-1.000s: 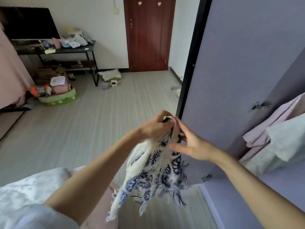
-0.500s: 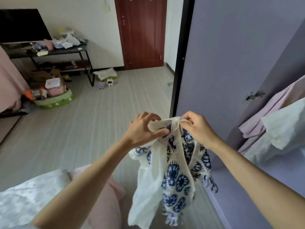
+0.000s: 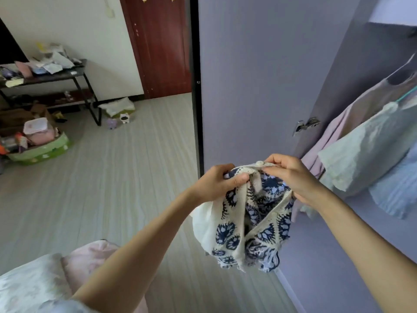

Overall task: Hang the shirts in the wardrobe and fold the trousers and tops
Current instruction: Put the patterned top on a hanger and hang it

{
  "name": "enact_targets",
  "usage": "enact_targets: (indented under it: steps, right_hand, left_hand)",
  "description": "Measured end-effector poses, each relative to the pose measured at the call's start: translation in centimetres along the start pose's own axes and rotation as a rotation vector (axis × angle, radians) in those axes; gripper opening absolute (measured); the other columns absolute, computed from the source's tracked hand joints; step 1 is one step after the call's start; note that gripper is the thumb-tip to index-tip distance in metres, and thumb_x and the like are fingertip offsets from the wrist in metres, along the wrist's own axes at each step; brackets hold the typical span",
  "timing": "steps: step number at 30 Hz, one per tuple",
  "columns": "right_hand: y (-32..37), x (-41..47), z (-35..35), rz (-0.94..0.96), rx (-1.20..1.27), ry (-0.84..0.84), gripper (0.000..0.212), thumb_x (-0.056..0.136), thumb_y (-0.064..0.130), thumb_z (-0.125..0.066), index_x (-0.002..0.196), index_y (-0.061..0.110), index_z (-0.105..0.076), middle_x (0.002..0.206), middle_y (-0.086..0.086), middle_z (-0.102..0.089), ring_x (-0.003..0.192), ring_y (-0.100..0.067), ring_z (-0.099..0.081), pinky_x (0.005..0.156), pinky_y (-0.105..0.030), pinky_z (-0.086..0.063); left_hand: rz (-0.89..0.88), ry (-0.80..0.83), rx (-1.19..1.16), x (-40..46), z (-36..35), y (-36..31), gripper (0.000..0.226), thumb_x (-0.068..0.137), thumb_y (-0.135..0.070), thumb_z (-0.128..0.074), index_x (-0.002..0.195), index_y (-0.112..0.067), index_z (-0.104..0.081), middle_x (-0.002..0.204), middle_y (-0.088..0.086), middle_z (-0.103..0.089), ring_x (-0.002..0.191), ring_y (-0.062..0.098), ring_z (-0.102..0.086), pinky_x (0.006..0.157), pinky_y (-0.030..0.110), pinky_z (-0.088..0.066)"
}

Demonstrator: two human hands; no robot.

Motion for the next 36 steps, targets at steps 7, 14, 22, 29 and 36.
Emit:
enact_targets:
  steps: [7, 14, 22, 29, 36]
  right_hand:
    - [-0.7, -1.9, 10.3, 0.06, -0.075, -0.288, 0.023, 0.088, 0.004, -0.056, 0.07, 0.019, -0.054, 0.067, -0.004, -0.048, 0.067, -0.013, -0.043, 0.064, -0.03, -0.031]
    - [-2.7, -5.8, 20.8, 0.038, -0.076, -0.643, 0.017, 0.083, 0.01, -0.056, 0.072, 0.022, -0.053, 0.072, -0.005, -0.048, 0.071, -0.018, -0.043, 0.064, -0.026, -0.034]
    - [-7.6, -18.5, 35.3, -0.093, -0.007, -1.4, 0.027, 0.091, 0.006, -0.051, 0.07, 0.022, -0.048, 0.065, 0.009, -0.052, 0.054, 0.003, -0.051, 0.053, -0.014, -0.04]
    - [-11.1, -27.7, 38.6, -0.439, -0.275, -1.627, 0.021, 0.094, 0.005, -0.047, 0.075, 0.014, -0.05, 0.065, -0.002, -0.046, 0.051, -0.011, -0.046, 0.044, -0.011, -0.041]
    - [-7.1, -35.0, 42.5, -0.857, -0.873, -1.673, 0.032, 0.087, 0.008, -0.051, 0.118, 0.001, -0.055, 0.119, -0.021, -0.054, 0.109, -0.038, -0.053, 0.088, -0.04, -0.041]
  left_hand:
    - [-0.033, 0.052, 0.224, 7.6, -4.4, -2.9, 0.022, 0.087, -0.03, -0.064, 0.075, -0.015, -0.053, 0.066, -0.002, -0.052, 0.058, 0.013, -0.046, 0.054, 0.025, -0.035]
    - [-0.018, -0.065, 0.481, 15.4, -9.7, -1.8, 0.016, 0.088, -0.014, -0.055, 0.101, -0.018, -0.063, 0.098, 0.009, -0.067, 0.087, 0.031, -0.061, 0.073, 0.036, -0.05]
    - [-0.078, 0.075, 0.568, 24.3, -16.9, -4.0, 0.029, 0.084, -0.018, -0.055, 0.114, -0.018, -0.055, 0.112, 0.01, -0.058, 0.095, 0.034, -0.058, 0.075, 0.037, -0.046]
    - [-0.276, 0.55, 0.499, 26.9, -28.0, -11.5, 0.033, 0.092, -0.033, -0.052, 0.065, -0.014, -0.053, 0.061, 0.002, -0.054, 0.063, 0.019, -0.053, 0.052, 0.021, -0.038]
    - [-0.287, 0.923, 0.086, 23.1, -38.7, -23.4, 0.013, 0.085, -0.025, -0.063, 0.074, -0.019, -0.062, 0.059, -0.01, -0.065, 0.063, 0.002, -0.062, 0.059, 0.012, -0.046]
Point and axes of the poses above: each hand's wrist, its own x-axis towards the middle knuckle, its own z-axis out of the back of the hand, y = z × x, the point moved 10 cm from there along x, towards the middle knuckle
